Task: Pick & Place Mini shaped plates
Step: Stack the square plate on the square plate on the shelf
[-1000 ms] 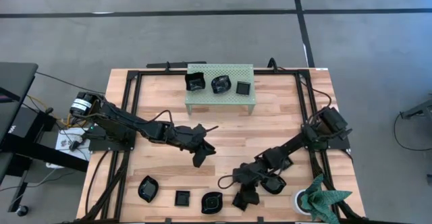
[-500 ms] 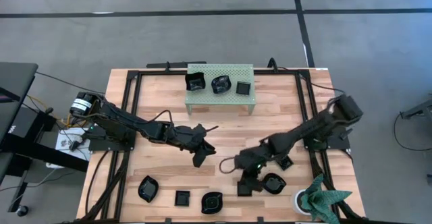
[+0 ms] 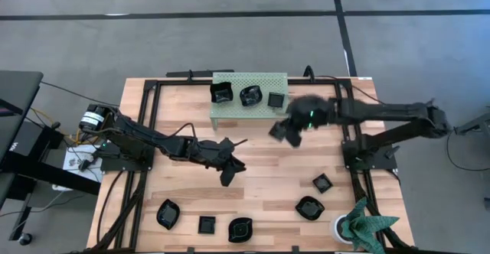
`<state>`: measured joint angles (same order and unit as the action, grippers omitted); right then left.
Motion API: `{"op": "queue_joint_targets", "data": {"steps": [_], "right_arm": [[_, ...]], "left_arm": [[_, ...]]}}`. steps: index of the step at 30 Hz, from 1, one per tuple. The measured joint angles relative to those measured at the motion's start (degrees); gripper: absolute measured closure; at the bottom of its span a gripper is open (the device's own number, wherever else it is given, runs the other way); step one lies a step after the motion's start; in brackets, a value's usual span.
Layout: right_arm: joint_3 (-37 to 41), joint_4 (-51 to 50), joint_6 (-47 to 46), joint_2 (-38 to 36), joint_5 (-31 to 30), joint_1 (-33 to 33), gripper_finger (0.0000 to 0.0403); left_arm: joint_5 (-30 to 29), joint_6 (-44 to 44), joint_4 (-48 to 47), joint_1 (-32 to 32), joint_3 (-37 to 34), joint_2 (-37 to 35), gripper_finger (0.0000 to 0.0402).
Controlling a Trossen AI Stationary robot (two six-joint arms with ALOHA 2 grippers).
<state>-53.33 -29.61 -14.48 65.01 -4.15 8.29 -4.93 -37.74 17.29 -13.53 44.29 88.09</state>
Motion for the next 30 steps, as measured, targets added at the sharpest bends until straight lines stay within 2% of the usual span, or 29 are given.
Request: {"op": "queue_joint_targets", "data": {"steps": [6,10,13,21,30], "right_arm": [[-3.5,0.1,3.3,0.9,0.5,15.0,0.0402],[-7.0,-0.2,10.2,6.1,8.2,20.6,0.0402],[-12.0,-3.8,15.6,10.4,12.1,22.4,0.0403],[-30.1,-23.8,23.5,21.9,12.2,25.3,0.0403],[-35.4,-29.4,26.9,29.3,13.3,24.9,0.0403]], "left_arm": [[0.0,0.0,0.4,1.1,0.0,0.0,0.0304],[0.0,0.0,0.4,1.8,0.0,0.0,0.0304],[0.0,0.0,0.5,2.1,0.0,0.0,0.0304],[0.0,0.3,0.6,2.1,0.0,0.0,0.0304],[0.0,1.9,0.7,2.1,0.0,0.0,0.0304]]}}
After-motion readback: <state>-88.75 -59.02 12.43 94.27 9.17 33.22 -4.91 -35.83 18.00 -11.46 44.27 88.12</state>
